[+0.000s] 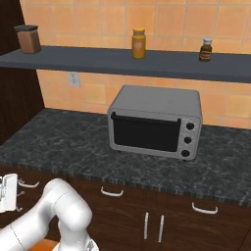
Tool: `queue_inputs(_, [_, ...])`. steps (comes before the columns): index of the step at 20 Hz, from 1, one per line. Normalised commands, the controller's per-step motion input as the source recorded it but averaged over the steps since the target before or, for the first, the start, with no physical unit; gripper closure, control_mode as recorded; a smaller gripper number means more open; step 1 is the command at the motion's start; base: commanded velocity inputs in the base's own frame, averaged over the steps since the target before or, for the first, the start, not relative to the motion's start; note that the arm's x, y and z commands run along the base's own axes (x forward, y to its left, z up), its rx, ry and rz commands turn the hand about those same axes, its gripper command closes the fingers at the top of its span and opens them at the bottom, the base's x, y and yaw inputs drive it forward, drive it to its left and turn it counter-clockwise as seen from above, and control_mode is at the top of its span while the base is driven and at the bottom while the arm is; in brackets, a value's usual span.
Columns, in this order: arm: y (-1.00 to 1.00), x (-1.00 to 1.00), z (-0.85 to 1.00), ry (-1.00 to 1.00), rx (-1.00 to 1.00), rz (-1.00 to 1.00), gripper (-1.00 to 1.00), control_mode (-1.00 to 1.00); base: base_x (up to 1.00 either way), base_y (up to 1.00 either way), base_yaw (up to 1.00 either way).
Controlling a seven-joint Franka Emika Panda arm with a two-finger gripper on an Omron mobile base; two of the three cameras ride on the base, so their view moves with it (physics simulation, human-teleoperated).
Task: Take a straw from the drawer in front and place it inside the glass cup on the dining counter.
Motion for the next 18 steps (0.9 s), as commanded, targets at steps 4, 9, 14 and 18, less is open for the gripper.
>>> queue_inputs(4, [0.00,-1.00,-1.00,0.29,-0.21,0.18,1.00,-1.00,0.00,0.00,0.00])
queue_inputs(9, [0.00,-1.00,-1.00,0.28,-0.18,0.20,1.00,-1.00,0.00,0.00,0.00])
queue_inputs(14, [0.00,-1.00,-1.00,0.24,-0.19,0.23,1.00,-1.00,0.00,0.00,0.00])
queue_inputs(18, [0.00,-1.00,-1.00,0.20,-0.21,0.24,1.00,-1.00,0.00,0.00,0.00])
